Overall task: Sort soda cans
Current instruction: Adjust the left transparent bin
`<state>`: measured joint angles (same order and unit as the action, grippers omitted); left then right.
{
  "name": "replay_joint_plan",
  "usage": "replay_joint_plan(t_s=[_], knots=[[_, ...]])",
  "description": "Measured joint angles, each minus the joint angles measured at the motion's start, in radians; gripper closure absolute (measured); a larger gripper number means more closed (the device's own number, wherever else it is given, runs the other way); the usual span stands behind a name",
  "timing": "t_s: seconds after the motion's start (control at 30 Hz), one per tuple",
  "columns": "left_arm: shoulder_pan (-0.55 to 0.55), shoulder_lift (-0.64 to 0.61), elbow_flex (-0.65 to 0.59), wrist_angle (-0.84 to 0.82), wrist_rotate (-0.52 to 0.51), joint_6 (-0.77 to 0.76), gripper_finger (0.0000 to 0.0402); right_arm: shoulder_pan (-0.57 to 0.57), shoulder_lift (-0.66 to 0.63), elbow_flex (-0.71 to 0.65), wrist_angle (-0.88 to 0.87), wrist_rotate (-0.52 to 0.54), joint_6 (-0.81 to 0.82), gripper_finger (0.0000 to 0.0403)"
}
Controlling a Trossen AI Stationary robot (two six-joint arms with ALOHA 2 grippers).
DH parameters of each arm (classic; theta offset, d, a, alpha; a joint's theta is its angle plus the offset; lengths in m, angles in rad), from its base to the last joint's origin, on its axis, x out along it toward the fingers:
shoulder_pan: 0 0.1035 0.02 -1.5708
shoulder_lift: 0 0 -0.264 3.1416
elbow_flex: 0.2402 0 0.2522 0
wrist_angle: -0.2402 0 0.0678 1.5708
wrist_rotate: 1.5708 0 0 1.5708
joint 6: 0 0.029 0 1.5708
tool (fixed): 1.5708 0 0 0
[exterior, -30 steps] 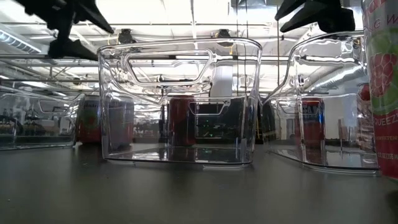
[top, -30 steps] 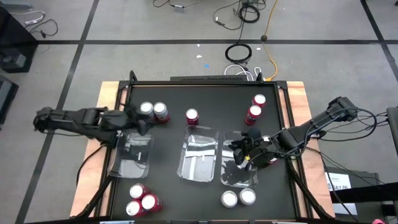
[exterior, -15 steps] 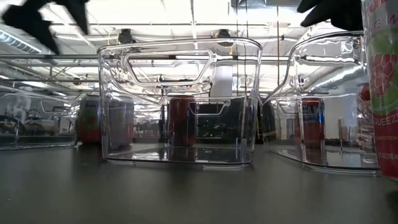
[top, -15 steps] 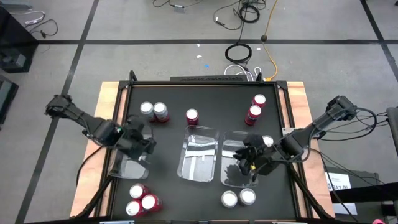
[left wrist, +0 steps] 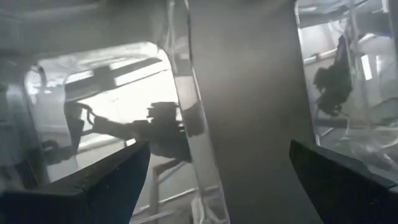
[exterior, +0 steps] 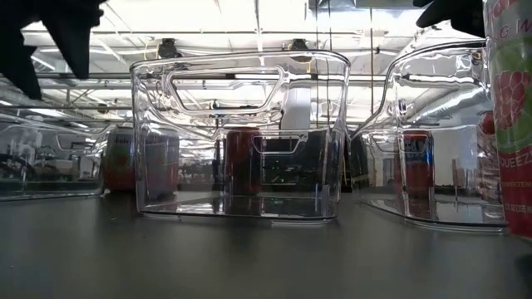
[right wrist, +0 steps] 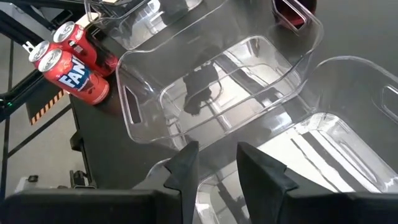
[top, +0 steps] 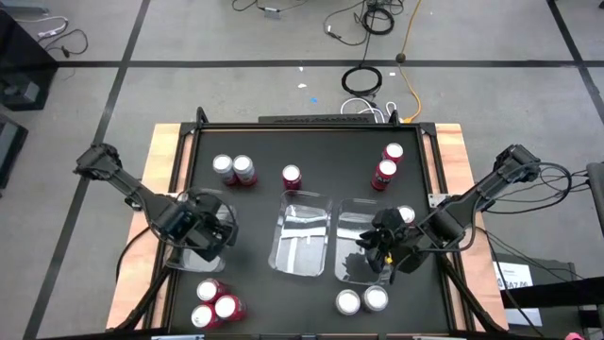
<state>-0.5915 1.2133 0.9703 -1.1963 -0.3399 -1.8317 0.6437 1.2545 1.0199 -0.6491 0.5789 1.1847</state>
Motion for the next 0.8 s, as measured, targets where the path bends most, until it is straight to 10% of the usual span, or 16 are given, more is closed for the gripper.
replay_joint_plan(t_s=[0.43,0.8], knots=[[0.000,0.086,-0.074,0.097,0.132,-0.048,0.0019,0.000,0.000,0.000,0.003,0.026,0.007,0.0300],[0.001,0.152,-0.090,0.135,0.258,-0.101,0.0183,0.000,0.000,0.000,0.020,0.026,0.007,0.0300]])
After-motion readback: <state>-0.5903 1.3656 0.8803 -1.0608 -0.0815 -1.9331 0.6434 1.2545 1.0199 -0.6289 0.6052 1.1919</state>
